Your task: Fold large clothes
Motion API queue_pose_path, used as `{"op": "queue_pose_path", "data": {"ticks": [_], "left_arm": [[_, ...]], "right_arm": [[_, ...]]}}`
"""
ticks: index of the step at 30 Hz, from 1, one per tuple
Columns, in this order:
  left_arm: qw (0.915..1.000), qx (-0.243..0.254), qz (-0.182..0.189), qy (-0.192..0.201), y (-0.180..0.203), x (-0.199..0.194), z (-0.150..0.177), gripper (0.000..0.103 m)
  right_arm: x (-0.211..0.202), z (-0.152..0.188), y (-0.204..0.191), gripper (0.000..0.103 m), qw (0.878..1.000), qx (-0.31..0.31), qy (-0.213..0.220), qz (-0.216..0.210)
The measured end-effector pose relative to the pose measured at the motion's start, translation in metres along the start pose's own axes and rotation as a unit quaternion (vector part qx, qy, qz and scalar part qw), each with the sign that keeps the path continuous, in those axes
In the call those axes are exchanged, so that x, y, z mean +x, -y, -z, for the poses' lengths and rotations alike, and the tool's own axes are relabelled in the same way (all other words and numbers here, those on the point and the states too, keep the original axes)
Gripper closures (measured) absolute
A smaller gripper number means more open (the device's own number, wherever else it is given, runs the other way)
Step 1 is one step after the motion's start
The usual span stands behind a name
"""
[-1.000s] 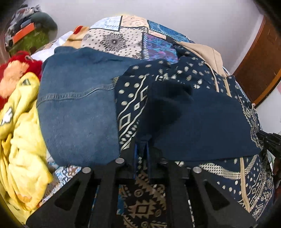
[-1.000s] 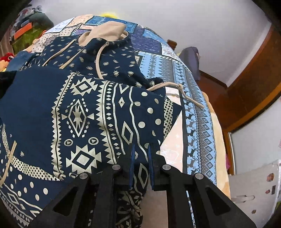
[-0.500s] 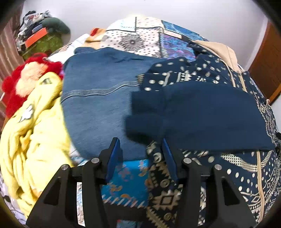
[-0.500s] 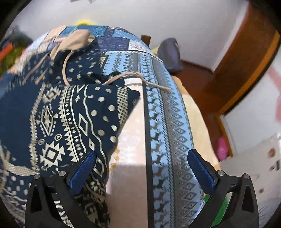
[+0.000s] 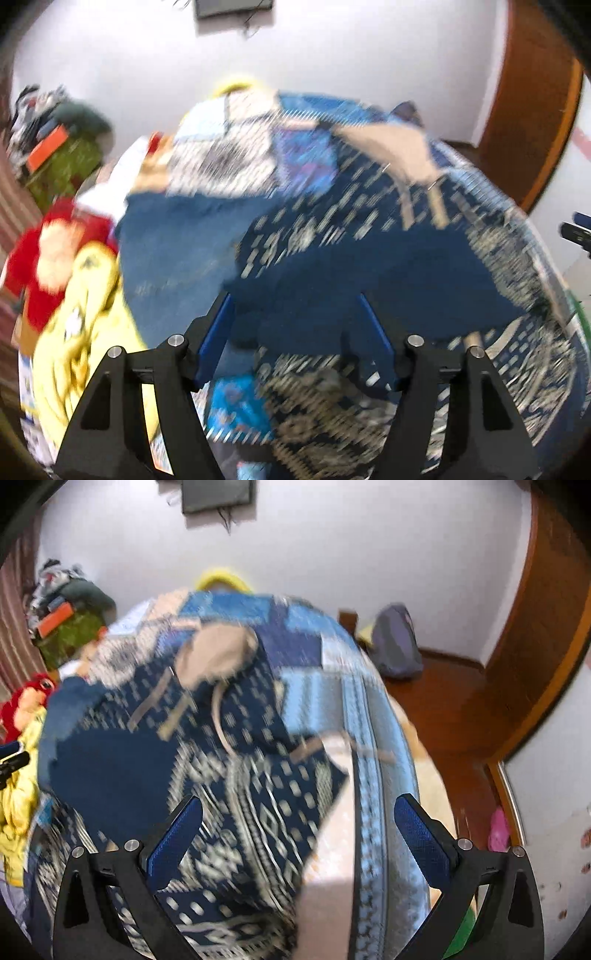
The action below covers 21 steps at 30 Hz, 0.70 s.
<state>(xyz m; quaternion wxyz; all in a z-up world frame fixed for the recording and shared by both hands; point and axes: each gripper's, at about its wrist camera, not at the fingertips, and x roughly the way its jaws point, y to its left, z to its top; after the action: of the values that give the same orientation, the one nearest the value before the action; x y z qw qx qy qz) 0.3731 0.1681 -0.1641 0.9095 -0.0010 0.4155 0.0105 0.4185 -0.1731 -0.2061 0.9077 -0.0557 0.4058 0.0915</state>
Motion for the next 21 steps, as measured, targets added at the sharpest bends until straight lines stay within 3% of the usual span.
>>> {"op": "queue_pose_path", "data": {"ticks": [4, 9, 15, 21], "left_arm": [[0.9989, 0.018, 0.016, 0.041, 0.026, -0.008, -0.045, 0.021], [0.9978, 0.035, 0.014, 0.054, 0.043, 0.01, -0.09, 0.018], [0.9989, 0.036, 0.015, 0.027, 0.05, 0.055, -0.125, 0.013], [0.9982, -0.015, 0.052, -0.027, 0.044, 0.119, -0.144, 0.013]], "right_arm": [[-0.009, -0.035, -0.013, 0.0, 0.999, -0.001, 0.045, -0.012], [0.004, -0.076, -0.024, 0.0, 0.997, 0.006, 0.061, -0.045], [0.058, -0.116, -0.028, 0.0, 0.997, 0.028, 0.029, -0.065], [0.125, -0.137, -0.024, 0.0, 0.991, 0.084, -0.018, -0.098]]}}
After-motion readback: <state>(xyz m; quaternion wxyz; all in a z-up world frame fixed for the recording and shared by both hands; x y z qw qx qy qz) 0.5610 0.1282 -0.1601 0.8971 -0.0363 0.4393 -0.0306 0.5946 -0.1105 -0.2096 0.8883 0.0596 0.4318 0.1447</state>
